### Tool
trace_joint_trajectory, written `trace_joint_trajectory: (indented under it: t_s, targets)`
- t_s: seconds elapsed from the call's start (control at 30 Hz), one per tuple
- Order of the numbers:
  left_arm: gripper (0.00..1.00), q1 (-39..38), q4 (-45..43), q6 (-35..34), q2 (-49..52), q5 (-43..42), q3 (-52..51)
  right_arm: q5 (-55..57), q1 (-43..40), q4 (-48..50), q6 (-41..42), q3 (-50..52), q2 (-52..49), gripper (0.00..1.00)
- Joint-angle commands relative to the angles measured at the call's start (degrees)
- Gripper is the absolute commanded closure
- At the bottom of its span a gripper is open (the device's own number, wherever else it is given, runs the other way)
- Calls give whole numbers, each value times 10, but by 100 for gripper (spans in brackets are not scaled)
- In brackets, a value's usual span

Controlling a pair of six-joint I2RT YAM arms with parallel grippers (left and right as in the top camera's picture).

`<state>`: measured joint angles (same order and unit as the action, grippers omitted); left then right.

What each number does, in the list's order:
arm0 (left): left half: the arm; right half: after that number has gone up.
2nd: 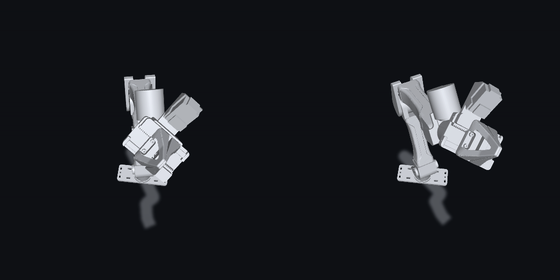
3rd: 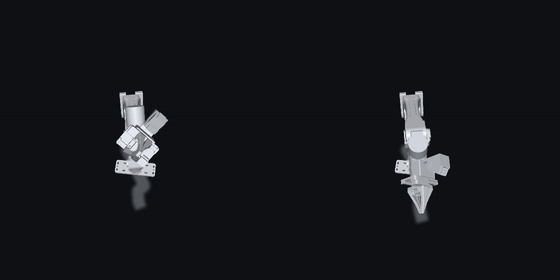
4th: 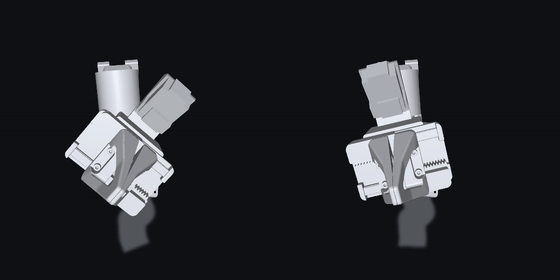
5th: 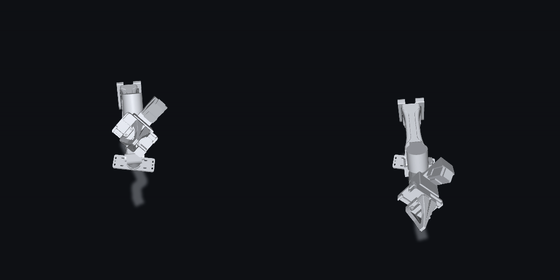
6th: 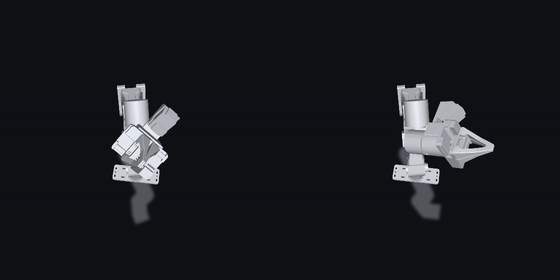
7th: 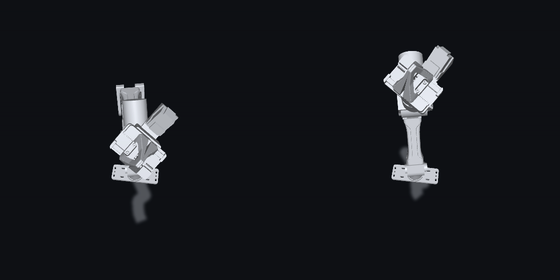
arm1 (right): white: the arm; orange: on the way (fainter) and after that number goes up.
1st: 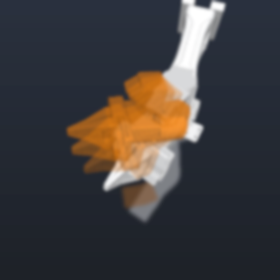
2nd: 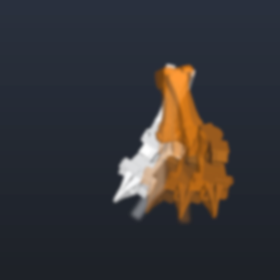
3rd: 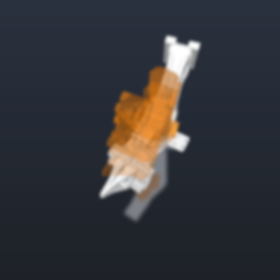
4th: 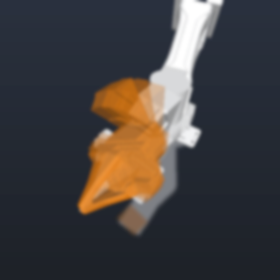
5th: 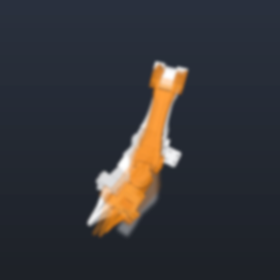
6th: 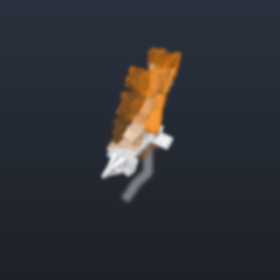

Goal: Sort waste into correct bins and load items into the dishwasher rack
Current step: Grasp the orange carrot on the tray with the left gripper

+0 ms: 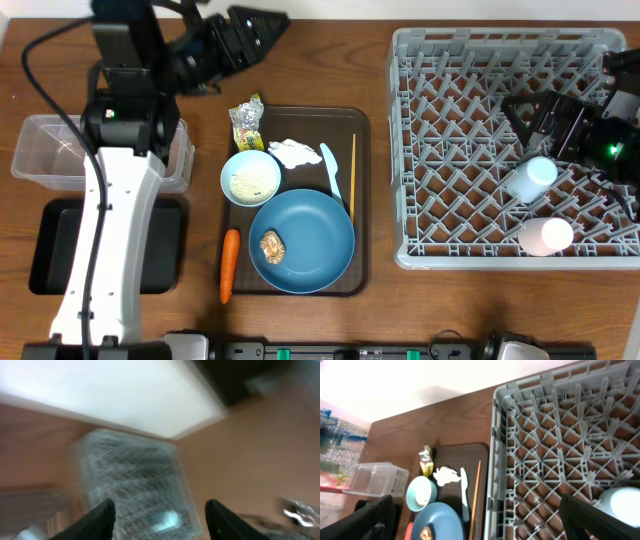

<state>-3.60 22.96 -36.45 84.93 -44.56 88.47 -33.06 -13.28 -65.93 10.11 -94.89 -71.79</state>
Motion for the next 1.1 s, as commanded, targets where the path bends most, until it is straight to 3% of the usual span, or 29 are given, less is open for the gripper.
trace_joint_trajectory:
  t_s: [0.0,0.07,0.13,0.23,0.43,0.7,0.83,0.9,0.93,1.07]
  targets:
    - [41,-21,112,107,-7,316,0,-10,12,2,16,-3,-1,1]
    - [40,-29,200,139,-7,411,0,-2,27,9,-4,-2,-2,1]
    - [34,-28,261,163,-7,452,0,40,50,15,-13,2,-6,1]
    - [32,-23,336,186,-7,468,-1,111,92,14,-12,7,-23,1]
    - [31,-23,444,189,-7,467,-5,119,163,13,-12,9,-88,1]
    - [32,-49,480,203,-7,449,-37,119,210,20,-14,9,-141,6]
    - [18,-61,474,203,-7,454,-37,118,214,21,-14,9,-148,19]
    - [16,-61,473,200,-3,454,-37,118,214,21,-14,9,-152,14]
    - [17,-61,473,201,0,452,-38,118,215,20,-14,9,-155,3]
    - [24,-63,486,201,12,451,-57,107,230,18,-14,9,-163,1]
